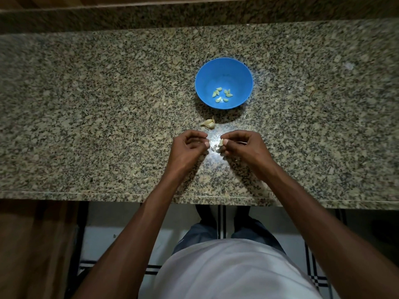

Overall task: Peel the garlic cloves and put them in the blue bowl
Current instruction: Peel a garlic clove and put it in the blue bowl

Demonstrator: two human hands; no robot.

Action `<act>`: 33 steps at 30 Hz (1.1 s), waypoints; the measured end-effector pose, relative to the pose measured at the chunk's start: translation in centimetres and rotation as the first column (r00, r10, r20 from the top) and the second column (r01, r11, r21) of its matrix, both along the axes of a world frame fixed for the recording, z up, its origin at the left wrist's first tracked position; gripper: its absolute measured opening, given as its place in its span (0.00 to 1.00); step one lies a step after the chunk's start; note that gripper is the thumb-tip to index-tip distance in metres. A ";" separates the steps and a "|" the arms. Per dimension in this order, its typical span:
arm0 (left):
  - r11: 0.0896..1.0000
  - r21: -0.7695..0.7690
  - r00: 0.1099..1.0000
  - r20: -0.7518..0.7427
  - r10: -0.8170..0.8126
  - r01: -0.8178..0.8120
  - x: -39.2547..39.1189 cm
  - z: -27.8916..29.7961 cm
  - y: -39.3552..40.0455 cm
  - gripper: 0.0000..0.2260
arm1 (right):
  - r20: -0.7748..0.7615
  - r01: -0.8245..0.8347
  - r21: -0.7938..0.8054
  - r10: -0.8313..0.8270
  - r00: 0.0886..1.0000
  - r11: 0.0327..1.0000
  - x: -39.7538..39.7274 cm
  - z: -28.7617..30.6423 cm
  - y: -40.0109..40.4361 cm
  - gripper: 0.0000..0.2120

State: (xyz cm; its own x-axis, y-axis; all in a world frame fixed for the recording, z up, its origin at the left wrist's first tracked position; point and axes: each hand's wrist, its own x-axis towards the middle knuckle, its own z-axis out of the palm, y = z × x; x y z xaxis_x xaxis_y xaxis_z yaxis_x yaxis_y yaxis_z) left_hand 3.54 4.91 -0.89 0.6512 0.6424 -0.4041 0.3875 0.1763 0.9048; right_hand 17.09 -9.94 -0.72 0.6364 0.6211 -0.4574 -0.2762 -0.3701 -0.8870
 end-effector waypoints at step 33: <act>0.618 0.701 0.935 -0.256 -0.247 0.355 -2.3 -2.5 -0.1 0.19 | 0.693 -0.195 -0.331 0.378 0.614 0.923 -2.1 -2.6 0.7 0.12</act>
State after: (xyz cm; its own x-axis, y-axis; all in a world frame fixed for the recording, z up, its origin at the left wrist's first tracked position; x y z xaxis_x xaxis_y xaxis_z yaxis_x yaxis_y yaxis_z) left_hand 1.22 4.83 -3.34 0.8427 0.5381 0.0150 0.4116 -0.6619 0.6265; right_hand 15.02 -9.22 -3.30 0.6197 0.7827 -0.0576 0.5808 -0.5067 -0.6372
